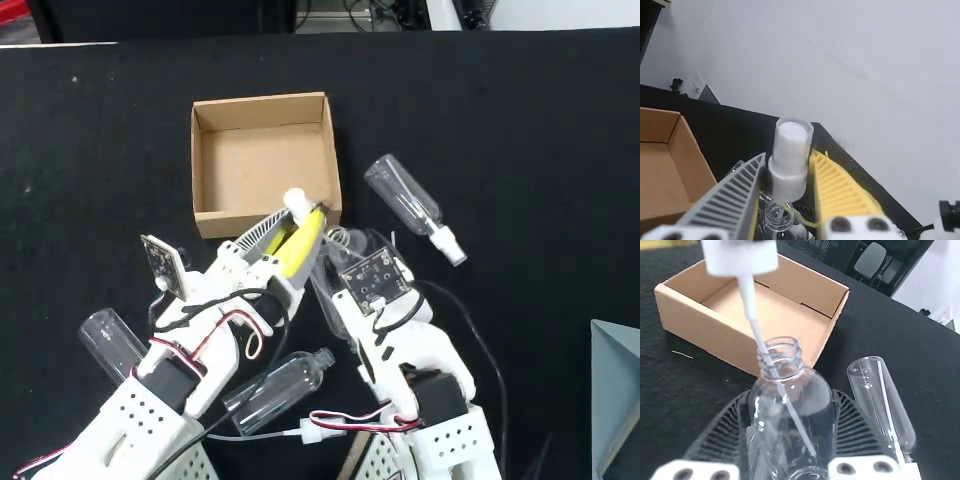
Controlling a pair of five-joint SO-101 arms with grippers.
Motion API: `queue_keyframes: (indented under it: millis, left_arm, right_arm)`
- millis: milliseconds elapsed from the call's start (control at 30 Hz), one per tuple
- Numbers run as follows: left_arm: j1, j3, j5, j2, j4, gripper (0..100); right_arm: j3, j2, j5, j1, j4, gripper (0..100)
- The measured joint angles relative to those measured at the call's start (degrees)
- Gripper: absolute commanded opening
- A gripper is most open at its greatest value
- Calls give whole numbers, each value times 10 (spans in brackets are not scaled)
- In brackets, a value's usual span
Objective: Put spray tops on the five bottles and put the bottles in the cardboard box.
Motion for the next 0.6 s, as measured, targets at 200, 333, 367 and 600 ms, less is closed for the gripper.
queue_keyframes:
  millis: [200,333,367,600]
  left_arm:
    - [1,0,-1,0,0,185]
    - [1,0,-2,0,0,181]
    - [1,0,-2,0,0,180]
    - [1,0,-2,0,0,180]
  right_arm:
    - [0,0,-1,2,0,68]
    - [0,0,-1,2,0,68]
    - [0,0,-1,2,0,68]
    - [0,0,-1,2,0,68]
